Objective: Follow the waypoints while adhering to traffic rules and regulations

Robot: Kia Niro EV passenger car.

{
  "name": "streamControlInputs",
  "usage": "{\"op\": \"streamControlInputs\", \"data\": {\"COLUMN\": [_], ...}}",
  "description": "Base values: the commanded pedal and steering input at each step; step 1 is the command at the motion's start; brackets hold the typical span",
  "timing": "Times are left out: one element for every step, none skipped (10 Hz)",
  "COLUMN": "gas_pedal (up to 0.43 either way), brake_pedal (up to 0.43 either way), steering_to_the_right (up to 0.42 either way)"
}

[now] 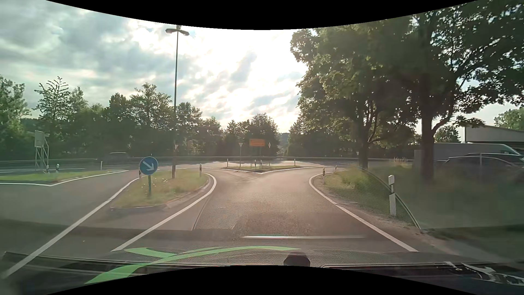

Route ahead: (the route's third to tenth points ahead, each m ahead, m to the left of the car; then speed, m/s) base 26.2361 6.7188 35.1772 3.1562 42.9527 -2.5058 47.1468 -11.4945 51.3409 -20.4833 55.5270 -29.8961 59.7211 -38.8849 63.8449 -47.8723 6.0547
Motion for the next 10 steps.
{"op": "streamControlInputs", "data": {"gas_pedal": [0.039,0.039,0.059,0.11,0.138,0.15,0.189,0.197,0.197,0.197], "brake_pedal": [0.0,0.0,0.0,0.0,0.0,0.0,0.0,0.0,0.0,0.0], "steering_to_the_right": [-0.025,-0.023,-0.021,-0.02,-0.016,-0.012,-0.01,-0.008,-0.003,0.006]}}
